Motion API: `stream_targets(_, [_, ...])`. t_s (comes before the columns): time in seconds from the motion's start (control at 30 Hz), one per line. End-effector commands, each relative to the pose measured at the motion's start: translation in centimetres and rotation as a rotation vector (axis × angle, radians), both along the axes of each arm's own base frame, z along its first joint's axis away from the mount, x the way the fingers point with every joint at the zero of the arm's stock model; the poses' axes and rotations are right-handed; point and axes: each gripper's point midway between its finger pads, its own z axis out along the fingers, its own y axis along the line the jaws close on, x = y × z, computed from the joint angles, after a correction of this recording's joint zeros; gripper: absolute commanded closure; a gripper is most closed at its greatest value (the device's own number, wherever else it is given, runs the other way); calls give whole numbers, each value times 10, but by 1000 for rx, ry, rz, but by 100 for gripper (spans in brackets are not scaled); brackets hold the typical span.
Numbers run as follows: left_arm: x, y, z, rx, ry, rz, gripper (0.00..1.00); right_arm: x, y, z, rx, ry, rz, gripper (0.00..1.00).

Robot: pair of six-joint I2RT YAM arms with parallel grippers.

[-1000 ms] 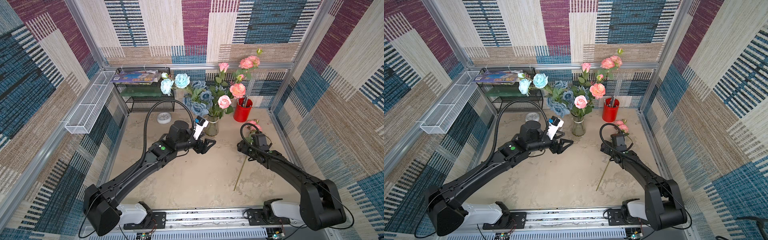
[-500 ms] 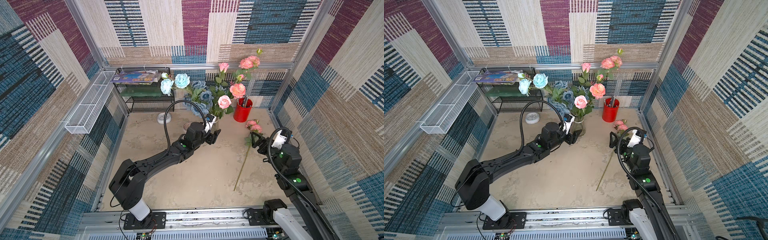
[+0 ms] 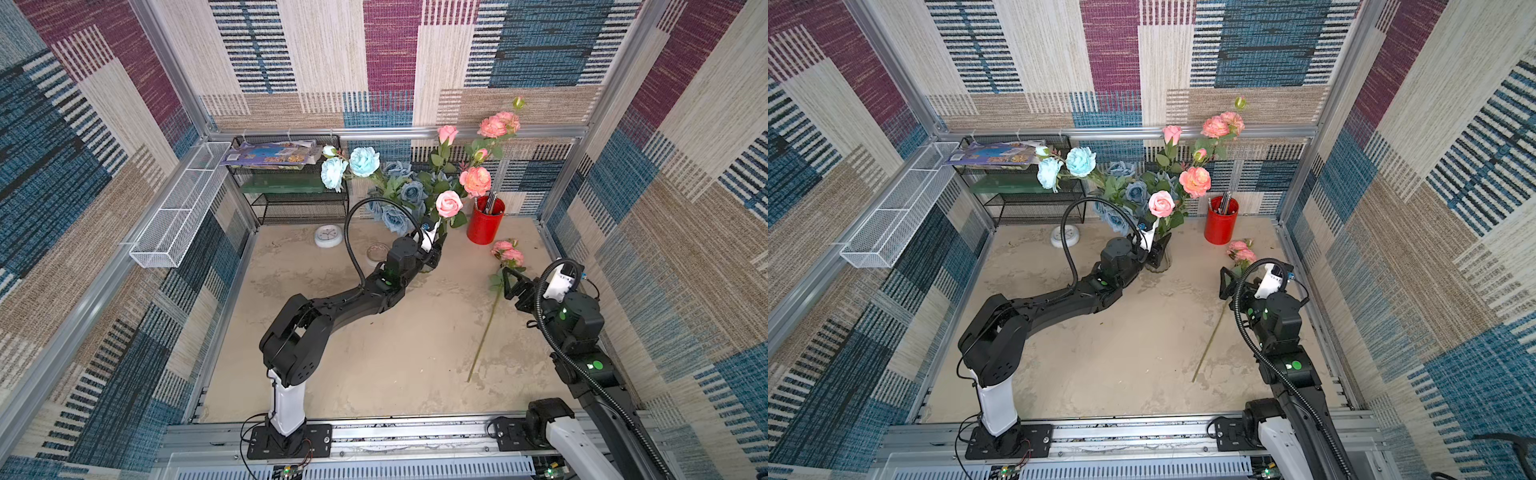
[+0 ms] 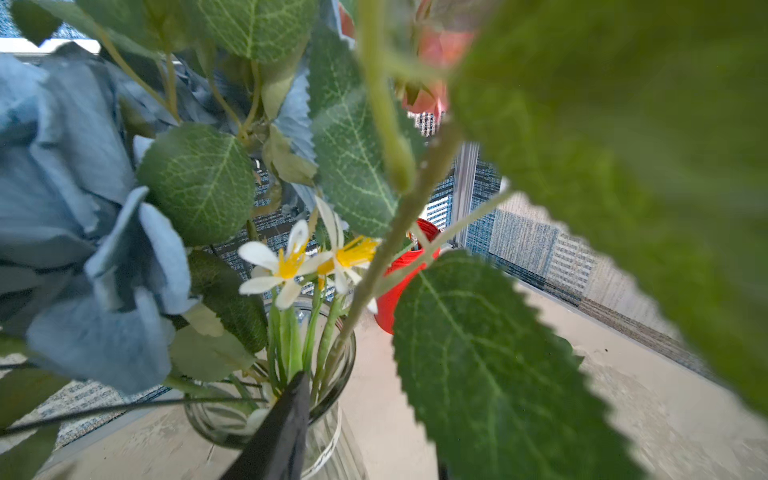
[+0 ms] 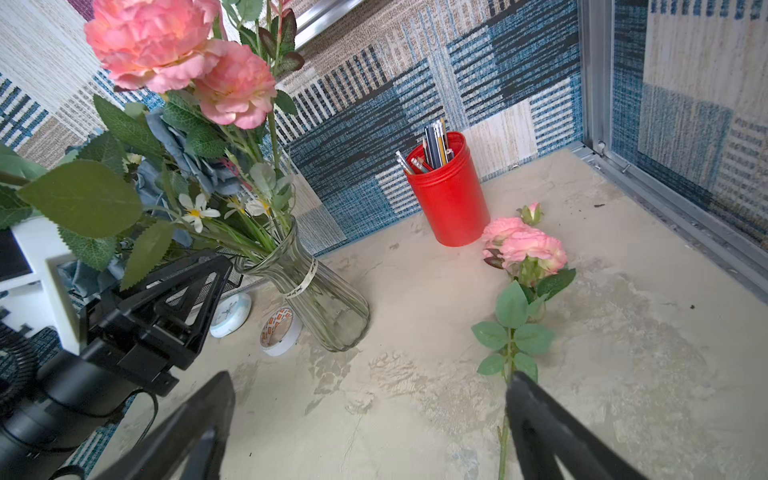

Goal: Pick out pink flowers from the vase
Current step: Pick up the flower from the vase.

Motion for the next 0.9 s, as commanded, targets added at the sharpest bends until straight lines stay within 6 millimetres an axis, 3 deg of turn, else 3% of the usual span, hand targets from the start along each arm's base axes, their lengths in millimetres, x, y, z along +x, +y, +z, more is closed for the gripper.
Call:
stream_targets(0.0, [6,0,19,-77,-58,22,58,1,-1,4,-12,-22,-6,4])
stream_targets(0.37, [15,-10,14,-126,-45,11,80,1,0,-1,-15,-16,-3,4])
stream_targets(0.7, [26,-13,12,-120,-53,35,78,1,2,-5,-15,-10,6,4])
stream_targets(0.8, [29,-16,11,-123,-54,35,80,1,2,-6,-15,-7,6,4])
stream_targets(0.87, [30,-17,13,-123,-59,36,87,1,1,-6,-16,-9,6,4])
